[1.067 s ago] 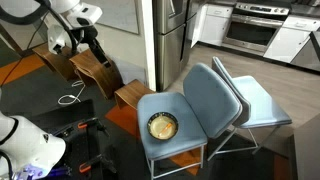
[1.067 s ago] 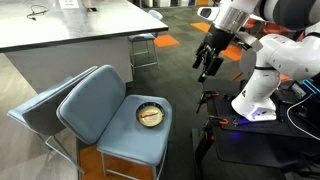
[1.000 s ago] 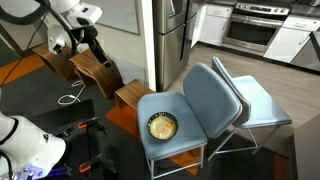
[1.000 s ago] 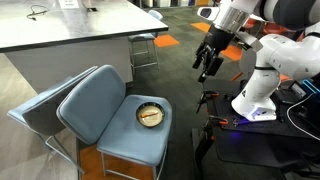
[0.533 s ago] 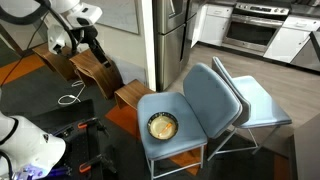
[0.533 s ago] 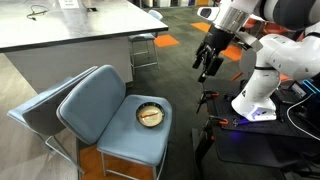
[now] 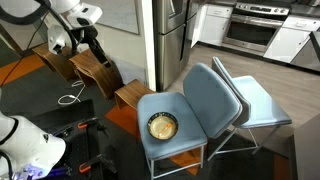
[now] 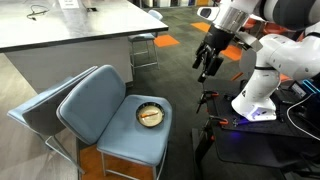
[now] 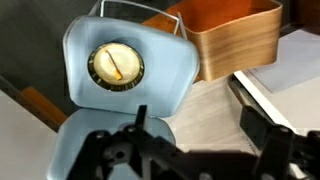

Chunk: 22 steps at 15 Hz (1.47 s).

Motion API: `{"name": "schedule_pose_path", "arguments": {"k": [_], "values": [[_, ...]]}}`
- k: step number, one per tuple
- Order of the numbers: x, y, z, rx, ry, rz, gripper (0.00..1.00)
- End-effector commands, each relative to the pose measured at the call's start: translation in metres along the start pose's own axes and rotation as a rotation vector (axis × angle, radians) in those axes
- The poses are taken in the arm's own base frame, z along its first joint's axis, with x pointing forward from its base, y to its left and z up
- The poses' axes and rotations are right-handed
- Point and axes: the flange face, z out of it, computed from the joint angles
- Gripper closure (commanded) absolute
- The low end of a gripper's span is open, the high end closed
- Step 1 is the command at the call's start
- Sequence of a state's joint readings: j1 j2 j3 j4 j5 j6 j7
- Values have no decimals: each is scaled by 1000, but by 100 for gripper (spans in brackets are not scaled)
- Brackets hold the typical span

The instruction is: Pick up the pen from the bowl and put it on the chair.

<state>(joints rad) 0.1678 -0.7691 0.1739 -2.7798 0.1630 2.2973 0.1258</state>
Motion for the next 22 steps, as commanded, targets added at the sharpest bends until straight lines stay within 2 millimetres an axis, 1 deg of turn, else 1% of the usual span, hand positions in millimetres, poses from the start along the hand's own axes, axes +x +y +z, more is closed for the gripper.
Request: {"name": "schedule_pose_path", "arguments": {"k": [1, 3, 5, 7, 9, 14, 18, 20, 21, 22], "values": [[15, 8, 8, -23, -29, -7, 0], [30, 20, 20, -47, -69, -1, 0], [47, 35, 37, -74, -113, 0, 0], [65, 47, 60, -90, -143, -24, 0], [84, 59, 92, -97, -157, -68, 0], [122, 88, 195, -92, -235, -257, 0], [153, 107, 266, -113, -276, -365, 0], [164, 114, 293, -127, -292, -373, 0], [168, 116, 304, -123, -299, -374, 0], [169, 114, 310, -112, -309, -366, 0]]}}
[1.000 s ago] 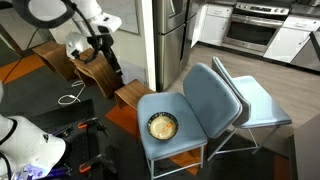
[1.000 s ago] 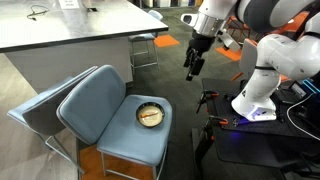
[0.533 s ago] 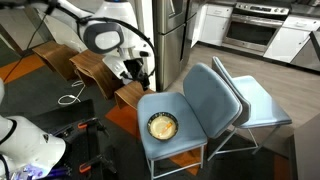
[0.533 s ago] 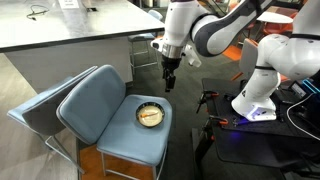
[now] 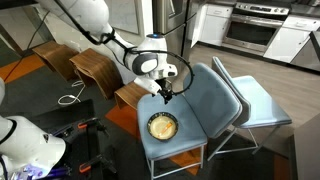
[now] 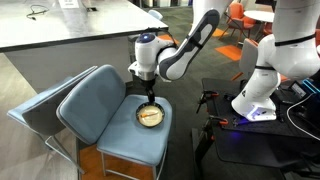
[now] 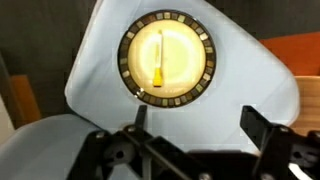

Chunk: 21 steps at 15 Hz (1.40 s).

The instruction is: Pick up the pen from the bowl and put it on the chair.

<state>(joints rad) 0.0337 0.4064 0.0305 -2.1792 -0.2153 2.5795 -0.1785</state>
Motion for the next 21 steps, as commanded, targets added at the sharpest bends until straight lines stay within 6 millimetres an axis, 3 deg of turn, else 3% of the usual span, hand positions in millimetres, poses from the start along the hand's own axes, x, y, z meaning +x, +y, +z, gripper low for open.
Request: {"name": "schedule_pose_path", "arguments": {"k": [1, 3, 7, 9, 15, 21], "values": [[6, 2, 9, 3, -6, -1, 0], [14, 2, 18, 6, -9, -2, 0], [16, 3, 16, 4, -4, -2, 0], [19, 9, 38, 20, -26, -17, 0], [12, 34, 131, 60, -110, 5, 0], [26, 55, 201, 59, -117, 38, 0]]}}
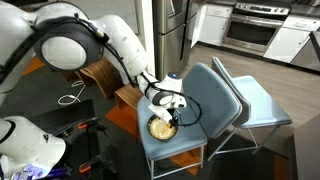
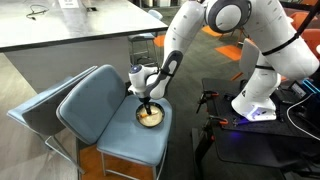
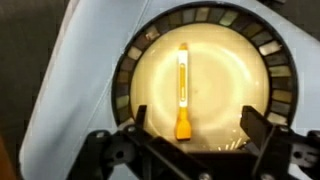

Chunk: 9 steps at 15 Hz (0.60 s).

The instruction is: Pick up the pen from the bowl and put it on the chair.

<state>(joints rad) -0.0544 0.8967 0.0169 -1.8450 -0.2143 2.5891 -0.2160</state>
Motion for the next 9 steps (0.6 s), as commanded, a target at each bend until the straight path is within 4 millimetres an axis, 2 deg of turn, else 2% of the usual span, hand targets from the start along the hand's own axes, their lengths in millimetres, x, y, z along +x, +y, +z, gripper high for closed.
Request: {"name": "schedule_pose_path", "arguments": {"k": [1, 6, 7, 9], "values": [[19, 6, 27, -15, 24, -14, 0], [26, 1, 62, -18, 8, -29, 0], [26, 0, 67, -18, 8, -30, 7], [27, -2, 73, -22, 15, -29, 32]]}}
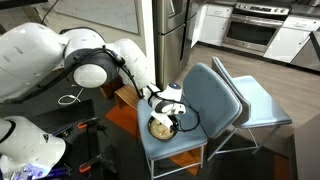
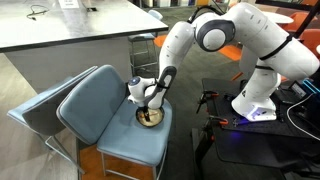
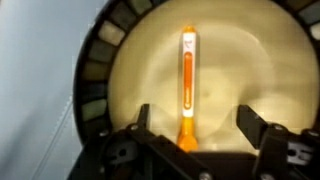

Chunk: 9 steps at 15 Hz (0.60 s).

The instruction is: Pick up the pen from the bowl and put it on the chair.

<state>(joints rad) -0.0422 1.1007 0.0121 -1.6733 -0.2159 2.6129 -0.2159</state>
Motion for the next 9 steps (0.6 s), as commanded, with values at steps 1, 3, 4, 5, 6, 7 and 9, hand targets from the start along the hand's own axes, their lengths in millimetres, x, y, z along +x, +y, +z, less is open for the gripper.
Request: {"name": "schedule_pose_path", "arguments": {"k": [1, 3, 4, 5, 6, 7, 9], "values": [[5, 1, 6, -26, 24, -19, 32], [13, 7, -4, -29, 30, -17, 45], [14, 8, -7, -30, 37, -16, 54], [17, 10, -10, -34, 45, -13, 62], [18, 11, -13, -35, 52, -12, 70], [19, 12, -14, -40, 55, -9, 77], [18, 13, -18, -45, 58, -2, 93]]}}
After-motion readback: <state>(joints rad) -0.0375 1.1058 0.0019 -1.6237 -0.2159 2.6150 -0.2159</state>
